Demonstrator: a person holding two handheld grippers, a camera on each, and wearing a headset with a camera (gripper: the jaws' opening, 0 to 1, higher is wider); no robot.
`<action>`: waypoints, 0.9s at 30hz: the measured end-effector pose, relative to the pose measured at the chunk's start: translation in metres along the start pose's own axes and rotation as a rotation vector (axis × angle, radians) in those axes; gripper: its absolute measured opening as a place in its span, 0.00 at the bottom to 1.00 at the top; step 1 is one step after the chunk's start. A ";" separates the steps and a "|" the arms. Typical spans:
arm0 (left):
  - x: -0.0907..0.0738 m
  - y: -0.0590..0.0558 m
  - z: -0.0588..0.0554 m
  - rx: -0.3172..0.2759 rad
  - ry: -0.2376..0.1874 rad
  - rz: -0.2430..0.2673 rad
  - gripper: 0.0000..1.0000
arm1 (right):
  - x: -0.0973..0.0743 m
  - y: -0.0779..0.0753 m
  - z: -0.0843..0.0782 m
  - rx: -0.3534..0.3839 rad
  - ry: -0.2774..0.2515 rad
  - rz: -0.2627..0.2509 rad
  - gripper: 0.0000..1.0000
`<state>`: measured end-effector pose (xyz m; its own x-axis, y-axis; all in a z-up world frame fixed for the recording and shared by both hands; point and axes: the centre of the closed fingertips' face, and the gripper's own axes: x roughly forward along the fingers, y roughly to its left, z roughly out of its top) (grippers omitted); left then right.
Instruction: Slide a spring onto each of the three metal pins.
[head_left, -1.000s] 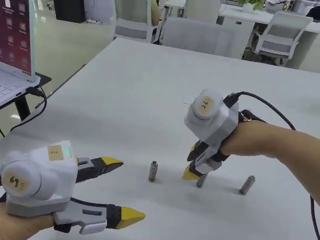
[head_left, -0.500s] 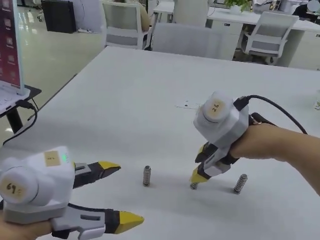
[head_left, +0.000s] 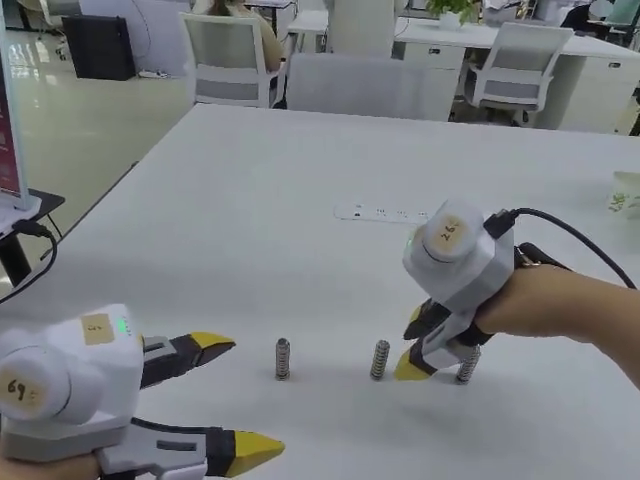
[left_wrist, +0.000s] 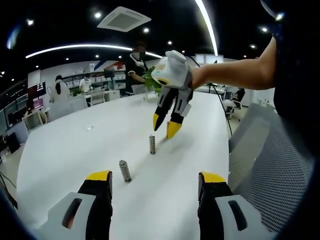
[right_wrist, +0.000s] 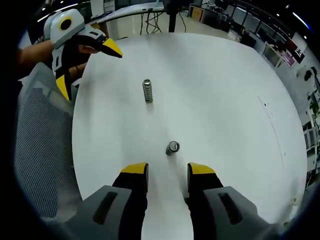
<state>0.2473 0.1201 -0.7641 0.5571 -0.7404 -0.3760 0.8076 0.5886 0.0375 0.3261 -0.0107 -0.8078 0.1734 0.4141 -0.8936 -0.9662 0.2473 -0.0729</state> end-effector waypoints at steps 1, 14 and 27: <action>0.000 0.000 0.000 -0.002 -0.001 0.000 0.66 | -0.001 0.001 -0.001 0.004 -0.007 -0.002 0.30; 0.001 -0.003 -0.004 -0.016 0.003 0.002 0.67 | -0.012 0.020 -0.023 0.057 -0.055 -0.022 0.30; 0.002 -0.009 0.000 -0.020 -0.013 -0.001 0.67 | -0.034 0.034 -0.048 0.128 -0.120 -0.072 0.31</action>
<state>0.2414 0.1135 -0.7648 0.5589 -0.7449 -0.3644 0.8041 0.5941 0.0187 0.2787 -0.0582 -0.8009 0.2706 0.4907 -0.8283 -0.9194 0.3867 -0.0713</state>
